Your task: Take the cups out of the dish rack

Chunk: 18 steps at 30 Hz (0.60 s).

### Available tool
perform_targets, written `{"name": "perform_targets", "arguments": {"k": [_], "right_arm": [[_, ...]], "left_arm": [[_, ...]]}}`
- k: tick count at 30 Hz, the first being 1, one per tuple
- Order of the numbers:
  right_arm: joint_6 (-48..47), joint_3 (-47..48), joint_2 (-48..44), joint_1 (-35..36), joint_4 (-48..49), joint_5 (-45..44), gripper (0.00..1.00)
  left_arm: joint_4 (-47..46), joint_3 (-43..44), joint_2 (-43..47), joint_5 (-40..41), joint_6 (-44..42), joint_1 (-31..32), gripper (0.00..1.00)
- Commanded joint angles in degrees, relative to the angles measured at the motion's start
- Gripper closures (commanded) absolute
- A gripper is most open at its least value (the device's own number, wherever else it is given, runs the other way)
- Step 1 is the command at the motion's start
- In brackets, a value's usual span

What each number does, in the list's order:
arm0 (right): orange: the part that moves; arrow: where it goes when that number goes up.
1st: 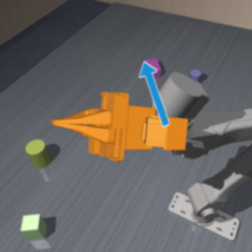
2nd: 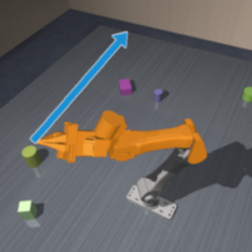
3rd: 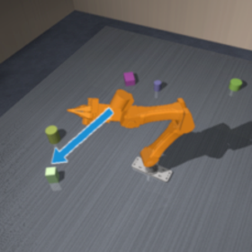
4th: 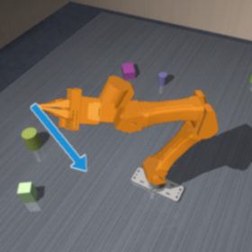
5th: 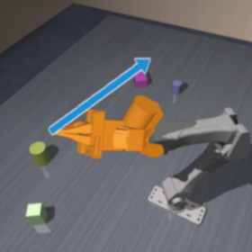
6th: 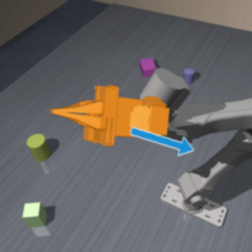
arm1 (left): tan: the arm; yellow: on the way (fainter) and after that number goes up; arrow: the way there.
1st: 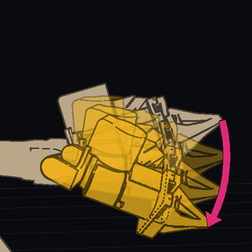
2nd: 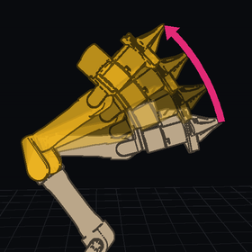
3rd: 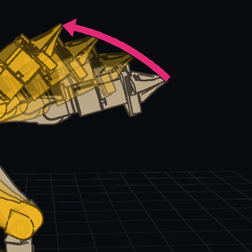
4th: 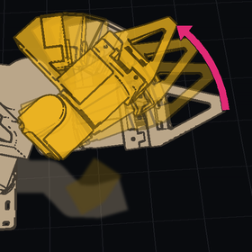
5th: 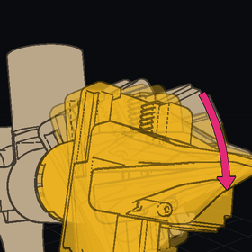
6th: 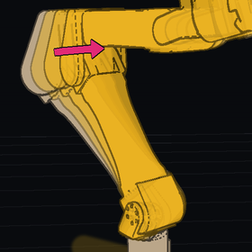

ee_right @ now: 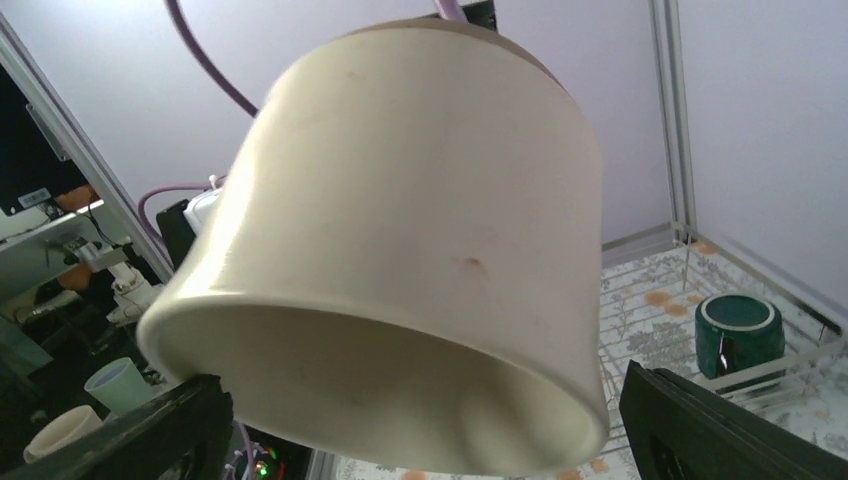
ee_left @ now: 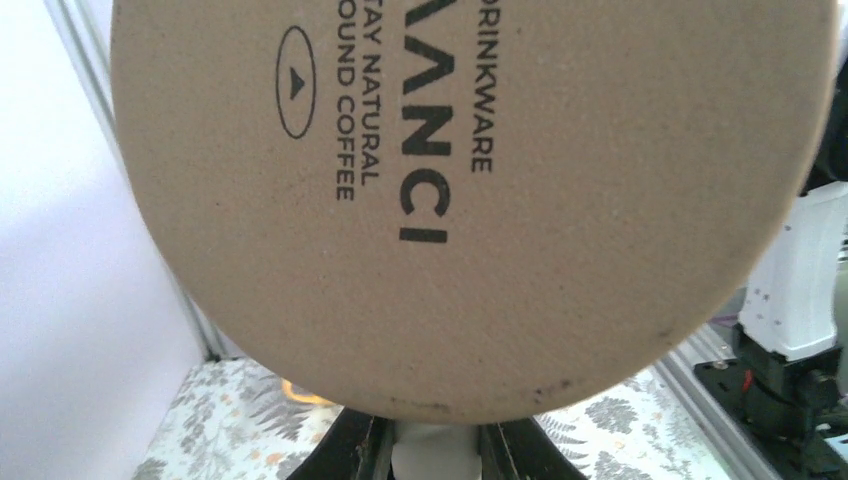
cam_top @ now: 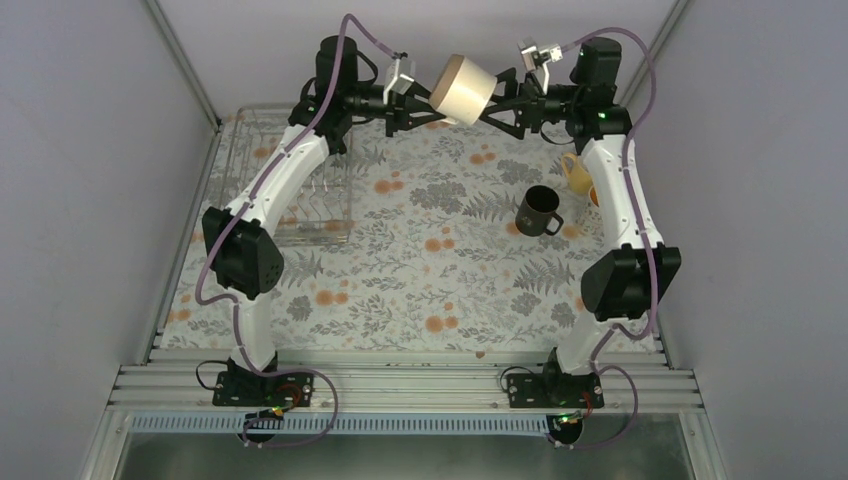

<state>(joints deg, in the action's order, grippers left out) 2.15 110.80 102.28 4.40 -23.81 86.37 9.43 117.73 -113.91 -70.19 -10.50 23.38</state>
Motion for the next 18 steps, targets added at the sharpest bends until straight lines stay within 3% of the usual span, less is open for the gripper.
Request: {"name": "perform_targets", "arguments": {"k": [1, 5, 7, 10, 15, 18], "right_arm": [[4.10, -0.96, -4.03, 0.66, 8.07, 11.70, 0.01], [4.51, 1.05, -2.55, 0.70, 8.72, 10.71, 0.08], [5.96, 1.64, -1.92, 0.70, 9.94, 9.24, 0.23], [10.31, 1.79, -0.84, 0.74, 13.49, 7.69, 0.55], [10.18, 1.91, -0.38, 0.75, 13.62, 6.07, 0.69], [9.43, 1.64, -1.10, 0.69, 13.19, 4.57, 0.95]], "left_arm": [[-8.10, -0.87, 1.73, -4.58, 6.34, -0.21, 0.98], [-10.00, -3.83, 3.21, -9.24, 9.25, 0.99, 0.98], [-7.99, -4.47, 3.78, -9.93, 7.05, 1.66, 0.98], [-7.45, -4.40, 3.79, -10.54, 7.03, 2.02, 0.98], [-7.36, -4.42, 4.67, -10.69, 7.14, 2.68, 0.98], [-7.21, -4.70, 5.11, -10.55, 6.90, 2.86, 0.97]]}}
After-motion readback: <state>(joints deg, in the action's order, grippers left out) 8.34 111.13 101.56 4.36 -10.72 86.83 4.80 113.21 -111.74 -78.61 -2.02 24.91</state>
